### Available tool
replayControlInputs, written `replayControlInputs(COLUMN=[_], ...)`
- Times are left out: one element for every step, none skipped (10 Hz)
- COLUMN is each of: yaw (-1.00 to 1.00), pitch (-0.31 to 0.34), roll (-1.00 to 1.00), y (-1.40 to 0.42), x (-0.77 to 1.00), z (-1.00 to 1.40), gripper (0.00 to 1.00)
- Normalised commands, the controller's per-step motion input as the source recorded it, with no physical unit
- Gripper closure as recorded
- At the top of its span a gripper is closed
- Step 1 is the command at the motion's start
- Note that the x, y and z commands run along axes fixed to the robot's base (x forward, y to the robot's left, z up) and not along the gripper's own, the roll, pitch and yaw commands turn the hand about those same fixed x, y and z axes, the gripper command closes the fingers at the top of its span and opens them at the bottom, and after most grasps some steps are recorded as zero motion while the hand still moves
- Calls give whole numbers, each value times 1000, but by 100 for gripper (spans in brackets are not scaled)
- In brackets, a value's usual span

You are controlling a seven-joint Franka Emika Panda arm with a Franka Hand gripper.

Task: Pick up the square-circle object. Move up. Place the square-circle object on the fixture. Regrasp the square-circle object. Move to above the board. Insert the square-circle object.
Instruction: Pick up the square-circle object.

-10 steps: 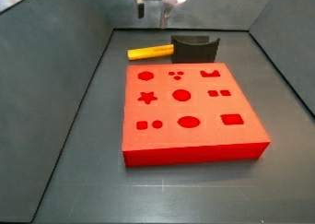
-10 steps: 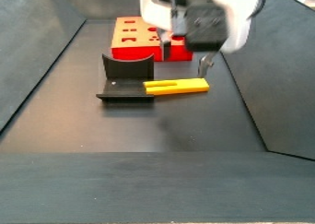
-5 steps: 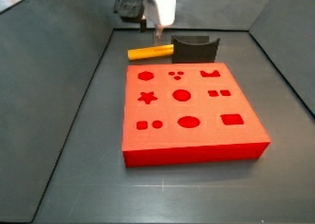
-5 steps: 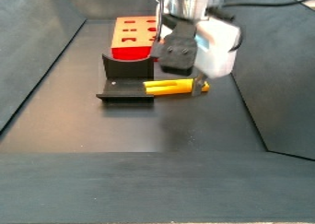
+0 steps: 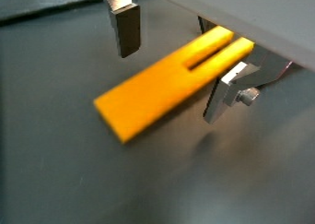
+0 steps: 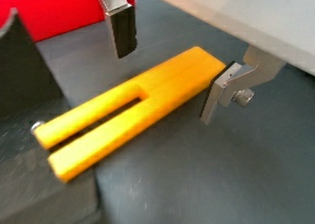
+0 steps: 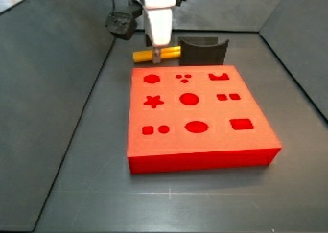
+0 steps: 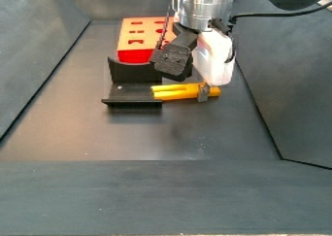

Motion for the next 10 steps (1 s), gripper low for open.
replayControlInputs(yaw=[0,0,0,0,0,0,0,0,0,0], pitch=[0,0,0,0,-54,-4,0,0,0,0], roll=[0,0,0,0,0,0,194,0,0,0], y=[0,0,0,0,0,0,-217,0,0,0], x=[-94,-74,-74,-60,-120,-3,0,0,0,0], z=[-171,-217,-251,-280,-169,0,23,0,0,0], gripper=[0,0,0,0,0,0,0,100,100,100])
